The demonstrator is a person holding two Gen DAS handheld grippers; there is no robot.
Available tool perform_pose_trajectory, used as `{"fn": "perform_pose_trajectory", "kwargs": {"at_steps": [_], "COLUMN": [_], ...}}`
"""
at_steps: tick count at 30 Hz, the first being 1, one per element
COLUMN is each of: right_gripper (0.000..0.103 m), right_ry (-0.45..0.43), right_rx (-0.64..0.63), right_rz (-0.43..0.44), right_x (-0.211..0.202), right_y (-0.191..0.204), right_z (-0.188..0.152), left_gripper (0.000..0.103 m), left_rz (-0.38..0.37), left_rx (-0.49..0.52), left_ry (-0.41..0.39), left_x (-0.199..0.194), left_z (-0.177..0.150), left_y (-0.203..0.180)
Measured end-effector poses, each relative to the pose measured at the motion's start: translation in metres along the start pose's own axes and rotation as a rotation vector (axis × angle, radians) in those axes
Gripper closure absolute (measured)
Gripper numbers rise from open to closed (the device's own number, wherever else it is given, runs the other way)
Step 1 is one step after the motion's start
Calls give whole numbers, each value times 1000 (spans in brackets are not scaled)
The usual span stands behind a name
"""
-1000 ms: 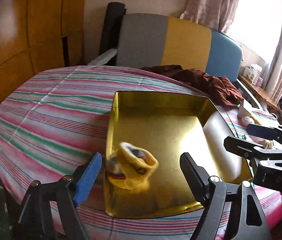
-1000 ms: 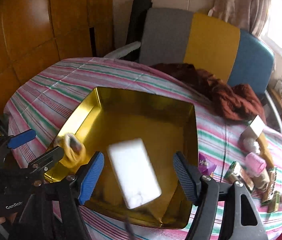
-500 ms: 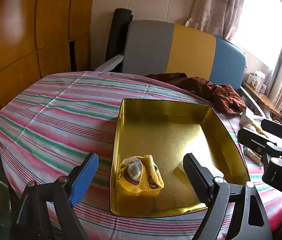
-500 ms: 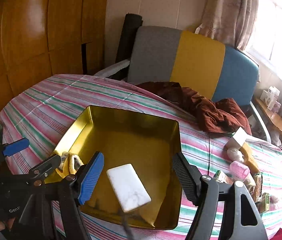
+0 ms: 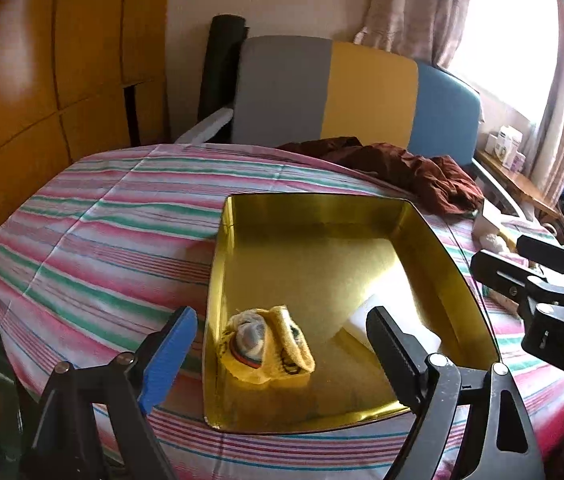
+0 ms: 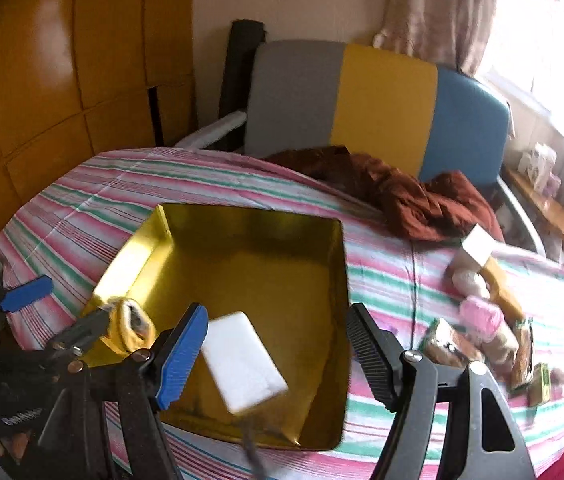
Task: Organize objects
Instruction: 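Release yellow bundle and white sponge into the gold tray with both grippers, then grasp purple snack packet with left gripper while right gripper grasps cracker pack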
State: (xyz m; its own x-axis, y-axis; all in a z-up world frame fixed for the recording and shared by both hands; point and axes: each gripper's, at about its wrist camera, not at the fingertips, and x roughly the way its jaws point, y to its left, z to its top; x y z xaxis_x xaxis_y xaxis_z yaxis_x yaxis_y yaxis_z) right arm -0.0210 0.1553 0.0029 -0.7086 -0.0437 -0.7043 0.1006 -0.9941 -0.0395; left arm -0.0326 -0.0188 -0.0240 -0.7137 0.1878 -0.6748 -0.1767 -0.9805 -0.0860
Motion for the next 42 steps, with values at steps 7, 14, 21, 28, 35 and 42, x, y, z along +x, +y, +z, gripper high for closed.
{"fn": "perform_pose_trajectory", "kwargs": {"at_steps": [7, 14, 21, 28, 35, 42], "right_gripper": [30, 30, 30, 30, 30, 30], "right_ry": [83, 155, 264, 293, 265, 265], "right_rx": [139, 230, 156, 243, 251, 248], "right_rz": [1, -52, -7, 80, 126, 155], "right_x": [14, 26, 55, 74, 70, 70], "right_y": [-68, -153, -207, -247, -250, -249], "right_z": [-21, -34, -37, -51, -49, -48], "left_gripper": [16, 16, 16, 17, 21, 23], "left_rz": [-48, -178, -336, -417, -447, -438], "left_rx": [66, 250, 487, 739, 1098, 1342], "left_ry": [13, 17, 42, 93, 196, 322], "left_x": [5, 8, 21, 50, 91, 134], "left_z": [7, 20, 35, 50, 45, 28], "left_y": [-23, -68, -131, -196, -247, -272]}}
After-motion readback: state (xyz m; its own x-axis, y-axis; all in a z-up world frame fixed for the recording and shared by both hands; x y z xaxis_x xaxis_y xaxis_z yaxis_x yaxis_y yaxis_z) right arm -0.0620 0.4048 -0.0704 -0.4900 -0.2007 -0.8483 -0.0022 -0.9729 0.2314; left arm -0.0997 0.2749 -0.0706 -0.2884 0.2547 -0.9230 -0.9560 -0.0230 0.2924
